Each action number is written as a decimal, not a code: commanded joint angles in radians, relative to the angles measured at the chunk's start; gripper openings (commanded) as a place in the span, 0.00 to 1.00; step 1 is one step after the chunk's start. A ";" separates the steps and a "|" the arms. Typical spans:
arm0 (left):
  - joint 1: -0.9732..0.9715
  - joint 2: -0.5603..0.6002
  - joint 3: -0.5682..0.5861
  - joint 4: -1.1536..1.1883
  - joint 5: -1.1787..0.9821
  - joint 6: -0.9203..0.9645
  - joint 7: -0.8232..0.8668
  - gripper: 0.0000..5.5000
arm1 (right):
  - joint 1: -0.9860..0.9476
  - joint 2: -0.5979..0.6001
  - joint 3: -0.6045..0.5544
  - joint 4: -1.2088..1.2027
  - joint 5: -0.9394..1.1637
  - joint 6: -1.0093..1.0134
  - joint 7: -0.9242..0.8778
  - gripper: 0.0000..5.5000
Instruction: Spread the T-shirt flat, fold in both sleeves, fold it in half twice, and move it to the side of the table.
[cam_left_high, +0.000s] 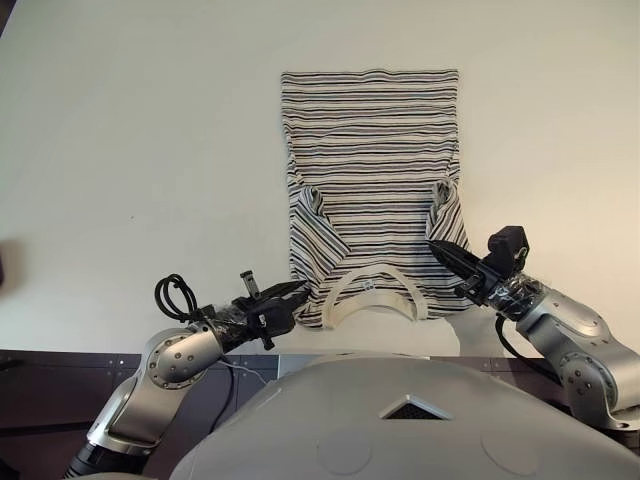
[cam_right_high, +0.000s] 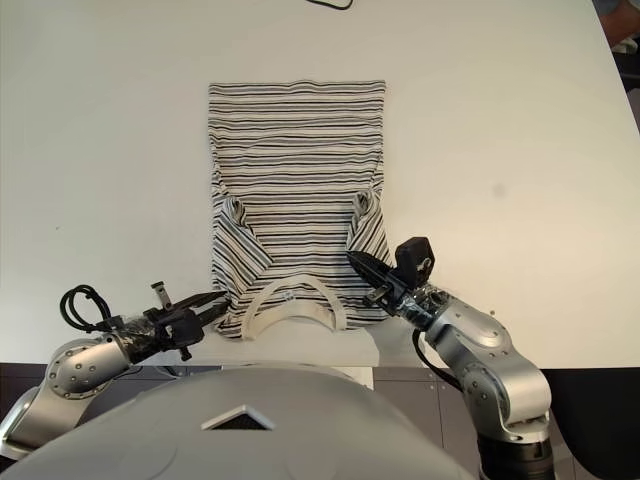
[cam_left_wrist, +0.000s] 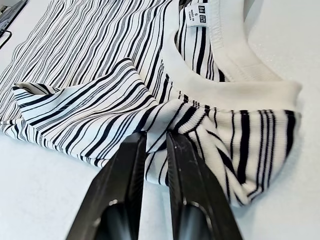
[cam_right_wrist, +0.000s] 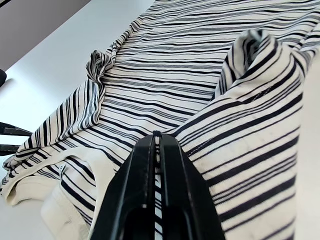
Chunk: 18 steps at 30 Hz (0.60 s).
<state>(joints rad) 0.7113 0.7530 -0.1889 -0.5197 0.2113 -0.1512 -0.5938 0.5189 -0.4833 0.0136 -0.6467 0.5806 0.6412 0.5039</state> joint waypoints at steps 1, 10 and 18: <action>-0.005 0.014 0.021 -0.021 0.001 0.009 -0.020 0.14 | 0.002 -0.029 0.039 -0.004 -0.053 -0.019 0.012 0.02; -0.019 0.013 0.030 -0.031 0.002 0.014 -0.037 0.14 | -0.023 -0.038 -0.001 -0.073 0.073 0.011 0.076 0.15; 0.011 0.059 0.111 -0.003 -0.004 -0.057 -0.062 0.14 | -0.033 -0.181 -0.225 0.091 0.107 -0.042 0.203 0.15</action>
<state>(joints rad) 0.7122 0.7911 -0.0814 -0.5331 0.1814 -0.1788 -0.6468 0.4514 -0.6397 -0.2370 -0.5689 0.7419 0.6361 0.6673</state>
